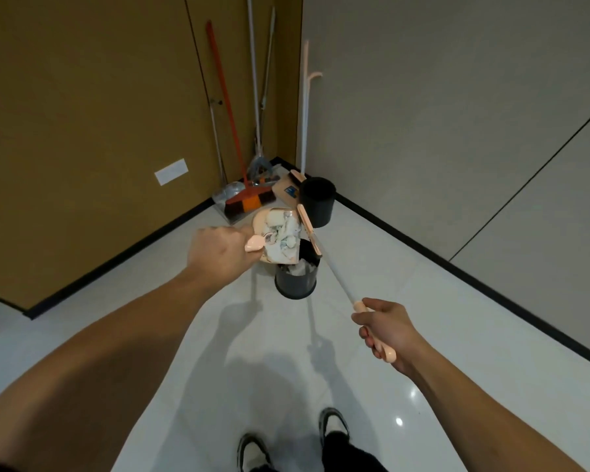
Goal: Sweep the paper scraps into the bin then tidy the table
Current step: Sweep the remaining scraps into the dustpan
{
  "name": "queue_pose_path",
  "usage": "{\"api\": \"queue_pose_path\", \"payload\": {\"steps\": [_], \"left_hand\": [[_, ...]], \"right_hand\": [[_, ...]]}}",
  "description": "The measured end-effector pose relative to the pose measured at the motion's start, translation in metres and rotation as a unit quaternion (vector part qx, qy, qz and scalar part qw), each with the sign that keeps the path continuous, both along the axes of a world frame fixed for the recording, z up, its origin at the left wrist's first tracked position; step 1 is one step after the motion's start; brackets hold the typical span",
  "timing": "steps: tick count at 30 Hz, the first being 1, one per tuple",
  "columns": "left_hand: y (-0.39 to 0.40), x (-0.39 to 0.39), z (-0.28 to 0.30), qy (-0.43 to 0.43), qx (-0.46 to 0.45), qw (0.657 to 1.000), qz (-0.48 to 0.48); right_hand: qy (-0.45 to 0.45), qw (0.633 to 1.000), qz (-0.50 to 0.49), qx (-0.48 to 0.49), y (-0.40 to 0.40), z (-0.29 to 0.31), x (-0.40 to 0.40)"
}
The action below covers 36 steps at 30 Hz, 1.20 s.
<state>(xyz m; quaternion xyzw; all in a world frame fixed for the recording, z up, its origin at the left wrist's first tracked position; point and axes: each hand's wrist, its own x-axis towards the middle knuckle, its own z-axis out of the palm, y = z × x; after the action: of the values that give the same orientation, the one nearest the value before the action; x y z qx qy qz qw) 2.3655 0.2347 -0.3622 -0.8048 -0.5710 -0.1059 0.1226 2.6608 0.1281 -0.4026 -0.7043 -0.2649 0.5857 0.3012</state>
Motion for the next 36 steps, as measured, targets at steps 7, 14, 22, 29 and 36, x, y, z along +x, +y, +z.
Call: {"api": "queue_pose_path", "payload": {"steps": [7,14,22,29,36], "left_hand": [[0.028,0.012,-0.010,0.011,-0.002,1.000,-0.027],[0.037,0.026,-0.009,0.039,-0.017,0.999,-0.011],[0.039,0.029,-0.010,0.046,-0.021,0.997,-0.056],[0.043,0.034,-0.011,0.097,-0.024,0.990,-0.095],[0.047,0.038,-0.010,0.100,-0.021,0.986,-0.129]], "right_hand": [[-0.008,1.000,0.014,-0.011,0.029,-0.005,0.022],[-0.001,1.000,0.016,-0.023,0.037,-0.014,0.038],[-0.011,1.000,0.010,-0.020,0.040,-0.019,0.047],[-0.008,1.000,-0.003,-0.014,0.041,-0.017,0.050],[-0.004,1.000,-0.005,-0.008,0.040,-0.014,0.050]]}}
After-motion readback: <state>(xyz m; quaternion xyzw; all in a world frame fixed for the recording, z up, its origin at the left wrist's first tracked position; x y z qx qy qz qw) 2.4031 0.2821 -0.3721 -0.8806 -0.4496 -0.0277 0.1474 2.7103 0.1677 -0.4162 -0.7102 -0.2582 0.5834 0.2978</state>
